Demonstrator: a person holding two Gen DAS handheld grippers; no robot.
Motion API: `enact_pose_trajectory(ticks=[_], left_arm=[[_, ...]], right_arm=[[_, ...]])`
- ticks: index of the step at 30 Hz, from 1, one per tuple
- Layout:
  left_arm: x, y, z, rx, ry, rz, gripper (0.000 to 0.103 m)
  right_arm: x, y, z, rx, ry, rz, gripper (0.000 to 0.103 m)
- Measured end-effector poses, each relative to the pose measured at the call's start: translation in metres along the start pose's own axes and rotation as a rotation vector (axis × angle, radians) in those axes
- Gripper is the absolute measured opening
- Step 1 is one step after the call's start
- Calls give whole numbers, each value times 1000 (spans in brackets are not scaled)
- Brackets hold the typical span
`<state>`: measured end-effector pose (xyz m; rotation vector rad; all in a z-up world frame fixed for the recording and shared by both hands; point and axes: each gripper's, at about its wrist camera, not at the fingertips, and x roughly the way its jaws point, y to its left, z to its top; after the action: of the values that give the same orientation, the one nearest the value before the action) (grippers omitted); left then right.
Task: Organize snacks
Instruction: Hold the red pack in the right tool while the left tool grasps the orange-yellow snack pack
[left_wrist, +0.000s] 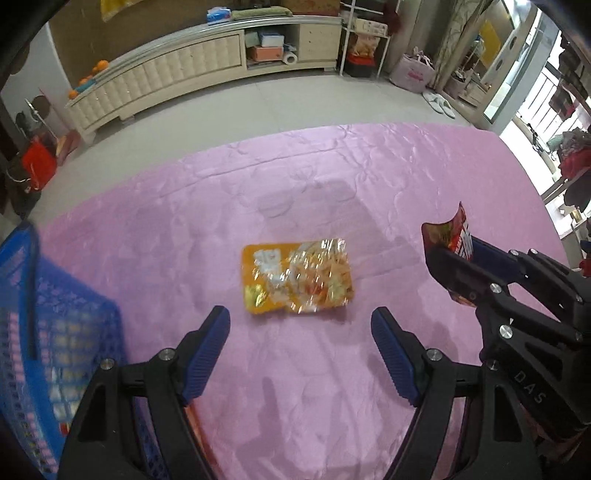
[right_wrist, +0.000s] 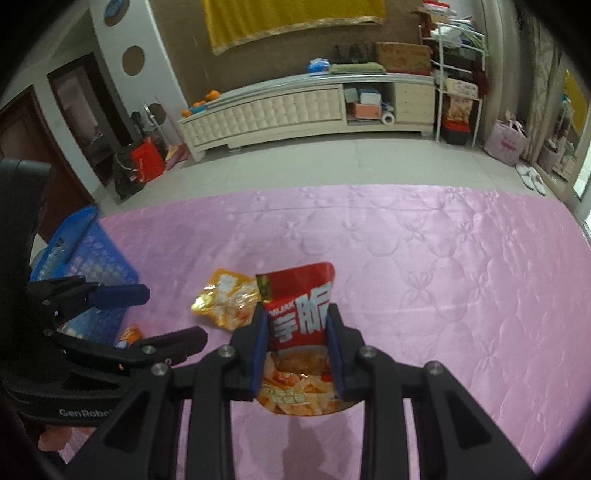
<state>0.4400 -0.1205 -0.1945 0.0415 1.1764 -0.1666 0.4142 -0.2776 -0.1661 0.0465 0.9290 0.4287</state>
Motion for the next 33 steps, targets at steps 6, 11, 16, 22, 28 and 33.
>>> enact_pose_trajectory(ticks=[6,11,16,22,28,33], left_arm=[[32,-2,24,3,94,-79,77],[54,-4,33,23,146,-86,77],[73,-10,38,52,174,-66,77],[85,-11,39,47,146,13,83],[84,0,41,-7,135,-14,83],[80,11,47,-79,131,26,63]], right_arm=[[9,-16,-4,34,18,-8,33],[12,-21,-5,39,29,-5,33],[12,-18,-7,36,33,1,34],[16,-18,-7,31,46,3,34],[18,-16,-7,25,50,3,34],[18,-14,-7,16,47,4,34]])
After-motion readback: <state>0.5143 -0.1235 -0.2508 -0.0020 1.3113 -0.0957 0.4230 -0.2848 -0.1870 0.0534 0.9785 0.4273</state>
